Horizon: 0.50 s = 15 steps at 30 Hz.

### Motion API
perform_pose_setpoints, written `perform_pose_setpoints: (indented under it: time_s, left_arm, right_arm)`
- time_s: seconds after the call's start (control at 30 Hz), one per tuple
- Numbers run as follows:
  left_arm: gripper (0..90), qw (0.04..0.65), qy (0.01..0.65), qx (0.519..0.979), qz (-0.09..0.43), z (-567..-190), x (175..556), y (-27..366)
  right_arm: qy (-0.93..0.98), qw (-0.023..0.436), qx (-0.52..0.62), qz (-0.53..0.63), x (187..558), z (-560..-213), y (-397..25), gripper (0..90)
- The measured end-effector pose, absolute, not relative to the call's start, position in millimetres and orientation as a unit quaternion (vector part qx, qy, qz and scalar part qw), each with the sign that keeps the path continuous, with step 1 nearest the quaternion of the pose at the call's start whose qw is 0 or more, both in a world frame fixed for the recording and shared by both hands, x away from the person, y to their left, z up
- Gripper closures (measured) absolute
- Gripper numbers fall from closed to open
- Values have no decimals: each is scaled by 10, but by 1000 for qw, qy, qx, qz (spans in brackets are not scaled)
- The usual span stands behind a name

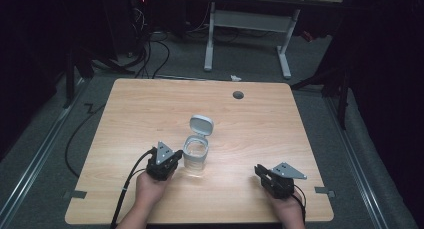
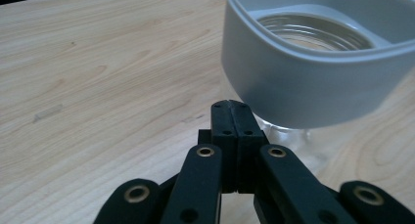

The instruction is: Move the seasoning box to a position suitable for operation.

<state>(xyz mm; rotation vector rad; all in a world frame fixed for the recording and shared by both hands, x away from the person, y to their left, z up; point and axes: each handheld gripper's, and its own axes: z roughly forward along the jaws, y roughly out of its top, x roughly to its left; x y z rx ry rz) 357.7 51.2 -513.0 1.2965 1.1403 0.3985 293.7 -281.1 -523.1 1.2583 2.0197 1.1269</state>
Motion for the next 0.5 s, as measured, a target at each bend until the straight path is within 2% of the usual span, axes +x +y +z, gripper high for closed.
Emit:
perform_pose_setpoints:
  time_s: [0.5]
  left_arm:
    - [896,644,487,569,157,-5110,3385,427]
  right_arm:
    - [743,249,462,415,2939,-5241,-2806,812]
